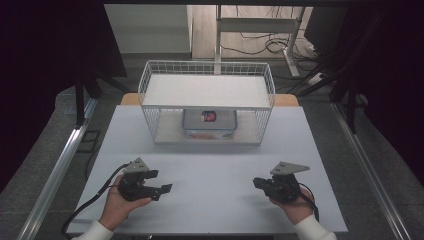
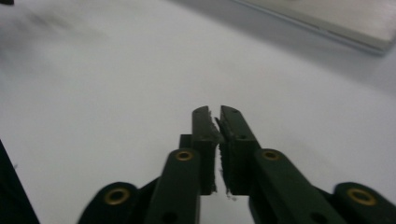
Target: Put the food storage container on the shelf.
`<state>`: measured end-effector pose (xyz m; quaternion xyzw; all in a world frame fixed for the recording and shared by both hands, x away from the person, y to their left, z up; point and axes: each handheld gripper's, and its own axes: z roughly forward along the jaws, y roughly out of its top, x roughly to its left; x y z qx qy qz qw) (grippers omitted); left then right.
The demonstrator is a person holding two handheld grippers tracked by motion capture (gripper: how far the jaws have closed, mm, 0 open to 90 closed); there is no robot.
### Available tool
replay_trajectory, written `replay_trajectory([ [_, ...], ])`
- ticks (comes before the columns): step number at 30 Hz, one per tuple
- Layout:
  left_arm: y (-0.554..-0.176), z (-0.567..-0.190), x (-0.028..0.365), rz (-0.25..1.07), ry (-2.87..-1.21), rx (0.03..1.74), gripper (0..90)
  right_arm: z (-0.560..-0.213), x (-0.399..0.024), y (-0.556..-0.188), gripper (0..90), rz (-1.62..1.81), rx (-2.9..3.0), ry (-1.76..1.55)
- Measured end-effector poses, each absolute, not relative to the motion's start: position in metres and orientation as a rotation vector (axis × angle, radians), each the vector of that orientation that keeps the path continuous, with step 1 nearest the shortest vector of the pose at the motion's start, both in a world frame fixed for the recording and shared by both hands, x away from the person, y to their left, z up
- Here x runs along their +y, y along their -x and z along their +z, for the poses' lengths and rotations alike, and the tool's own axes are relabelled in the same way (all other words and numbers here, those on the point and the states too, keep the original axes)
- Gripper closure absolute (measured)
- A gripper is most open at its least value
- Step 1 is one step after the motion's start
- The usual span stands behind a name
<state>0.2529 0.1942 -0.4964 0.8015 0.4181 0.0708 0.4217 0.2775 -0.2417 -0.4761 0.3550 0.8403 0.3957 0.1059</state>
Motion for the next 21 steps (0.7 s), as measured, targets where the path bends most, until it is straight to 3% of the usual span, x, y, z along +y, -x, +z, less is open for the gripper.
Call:
replay_trajectory([
  [2, -0.253, -0.495, 0.195, 0.176, -1.991, 1.049, 22.7, -0.478, -0.247, -0.269, 76.2, 1.158, 2.465, -1.066],
  [6, -0.252, -0.493, 0.196, 0.19, -1.978, 1.048, 22.8, -0.475, -0.253, -0.259, 43.3, 1.173, 2.41, -1.07],
  [9, -0.254, -0.494, 0.196, 0.195, -1.971, 1.049, 22.9, -0.476, -0.259, -0.259, 34.2, 1.19, 2.363, -1.107],
  [21, -0.255, -0.497, 0.195, 0.202, -1.994, 1.049, 23.1, -0.473, -0.274, -0.274, 30.7, 1.279, 2.334, -1.167],
])
